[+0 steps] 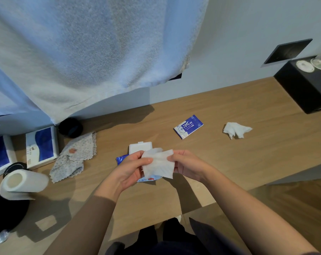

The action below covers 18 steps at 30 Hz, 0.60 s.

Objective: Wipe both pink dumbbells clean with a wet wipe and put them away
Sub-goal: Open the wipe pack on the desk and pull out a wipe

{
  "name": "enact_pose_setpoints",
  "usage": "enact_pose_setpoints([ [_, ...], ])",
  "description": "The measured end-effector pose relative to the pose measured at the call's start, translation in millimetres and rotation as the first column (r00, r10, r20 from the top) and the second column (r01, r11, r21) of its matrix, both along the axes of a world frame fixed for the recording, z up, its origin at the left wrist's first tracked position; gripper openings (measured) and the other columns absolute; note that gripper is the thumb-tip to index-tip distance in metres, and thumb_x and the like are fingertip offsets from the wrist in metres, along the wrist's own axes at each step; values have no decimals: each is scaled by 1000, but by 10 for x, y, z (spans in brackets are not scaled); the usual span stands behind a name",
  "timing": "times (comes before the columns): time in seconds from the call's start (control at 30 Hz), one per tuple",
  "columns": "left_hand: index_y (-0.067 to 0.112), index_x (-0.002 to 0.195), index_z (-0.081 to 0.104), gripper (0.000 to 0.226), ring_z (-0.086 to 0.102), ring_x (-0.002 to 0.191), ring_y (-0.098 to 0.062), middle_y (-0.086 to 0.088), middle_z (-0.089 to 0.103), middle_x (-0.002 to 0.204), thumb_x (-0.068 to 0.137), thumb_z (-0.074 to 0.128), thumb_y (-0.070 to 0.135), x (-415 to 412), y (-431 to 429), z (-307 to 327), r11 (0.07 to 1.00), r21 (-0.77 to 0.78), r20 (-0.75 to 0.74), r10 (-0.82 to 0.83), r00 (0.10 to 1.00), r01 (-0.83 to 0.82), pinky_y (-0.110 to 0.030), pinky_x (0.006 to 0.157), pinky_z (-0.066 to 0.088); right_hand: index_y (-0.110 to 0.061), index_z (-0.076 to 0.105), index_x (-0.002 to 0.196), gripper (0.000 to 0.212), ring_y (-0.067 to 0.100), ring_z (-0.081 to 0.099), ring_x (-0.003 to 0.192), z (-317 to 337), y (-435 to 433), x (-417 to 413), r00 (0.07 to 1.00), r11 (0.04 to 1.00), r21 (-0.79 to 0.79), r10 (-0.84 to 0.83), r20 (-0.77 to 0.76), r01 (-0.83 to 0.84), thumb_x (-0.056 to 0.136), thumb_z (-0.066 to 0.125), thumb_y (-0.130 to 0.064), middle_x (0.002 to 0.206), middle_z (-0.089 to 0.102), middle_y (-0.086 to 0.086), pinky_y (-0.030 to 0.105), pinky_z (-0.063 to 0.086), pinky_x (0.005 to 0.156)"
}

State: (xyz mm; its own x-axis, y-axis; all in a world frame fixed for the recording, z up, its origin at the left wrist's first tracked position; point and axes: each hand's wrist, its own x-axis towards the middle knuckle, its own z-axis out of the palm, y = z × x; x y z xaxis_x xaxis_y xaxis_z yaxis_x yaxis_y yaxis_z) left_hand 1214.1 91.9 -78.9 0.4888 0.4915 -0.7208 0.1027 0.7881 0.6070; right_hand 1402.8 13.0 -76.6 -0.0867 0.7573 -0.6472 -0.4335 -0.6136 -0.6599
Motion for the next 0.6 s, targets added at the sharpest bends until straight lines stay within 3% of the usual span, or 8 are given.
enact_pose_setpoints([
  [0.17,1,110,61,21,65,102,-31,-21,66,118,90,64,1,96,-12,22,992,67,-102,-104,989,111,-36,80,58,-3,57,112,26,25,67,97,38,2,-6,951,987,-91,-153,-269,133,96,36,-2,105,68,14,38,55,87],
  [0.3,1,117,62,34,65,110,-38,-21,69,117,86,72,12,136,-25,-15,987,63,-150,-137,979,148,-50,99,50,0,52,120,27,31,71,96,-1,-35,3,877,978,-114,-206,-434,173,98,37,-7,107,71,21,43,58,82],
  [0.47,3,117,64,35,67,110,-35,-17,71,115,84,74,13,142,-33,-41,992,63,-134,-98,986,108,-52,101,49,7,50,125,41,34,69,103,-88,-65,48,874,977,-82,-214,-435,198,86,57,0,116,67,26,48,57,88],
  [0.6,-3,110,63,30,66,111,-34,-21,69,117,85,73,10,151,-42,-78,998,61,-102,-23,995,29,-52,101,50,7,53,127,43,34,65,110,-148,-76,119,913,994,-73,-104,-396,82,85,60,1,125,62,26,44,53,94],
])
